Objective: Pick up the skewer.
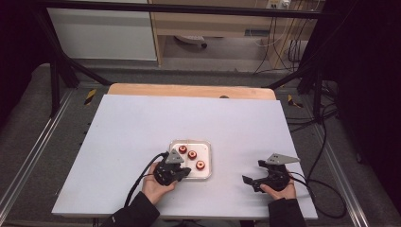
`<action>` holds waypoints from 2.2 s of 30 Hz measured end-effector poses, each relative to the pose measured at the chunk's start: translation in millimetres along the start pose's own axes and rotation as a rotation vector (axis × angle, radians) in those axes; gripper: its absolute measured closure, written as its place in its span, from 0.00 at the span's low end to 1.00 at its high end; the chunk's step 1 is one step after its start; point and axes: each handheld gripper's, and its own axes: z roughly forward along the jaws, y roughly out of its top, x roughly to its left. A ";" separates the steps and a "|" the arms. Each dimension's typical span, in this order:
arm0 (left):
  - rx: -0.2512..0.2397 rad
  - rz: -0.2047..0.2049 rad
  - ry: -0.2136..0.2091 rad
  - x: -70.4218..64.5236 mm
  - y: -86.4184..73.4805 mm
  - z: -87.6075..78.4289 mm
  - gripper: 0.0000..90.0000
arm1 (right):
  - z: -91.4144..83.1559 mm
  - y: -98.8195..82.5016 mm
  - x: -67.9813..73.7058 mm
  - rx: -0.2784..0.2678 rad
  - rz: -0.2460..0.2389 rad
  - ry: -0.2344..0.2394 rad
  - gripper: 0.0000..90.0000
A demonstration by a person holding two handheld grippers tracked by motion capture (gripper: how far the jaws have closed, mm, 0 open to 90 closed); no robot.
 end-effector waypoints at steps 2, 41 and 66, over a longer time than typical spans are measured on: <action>0.011 0.002 -0.004 0.4 -0.7 -0.3 1.00 | -0.1 0.0 0.0 0.000 0.000 -0.001 0.02; -0.043 -0.156 0.228 11.3 8.7 0.4 0.84 | 0.8 0.0 -0.2 0.000 0.002 -0.003 0.02; -0.065 -0.234 0.307 5.3 3.8 9.2 0.98 | 0.8 0.2 0.4 0.000 0.007 0.002 0.02</action>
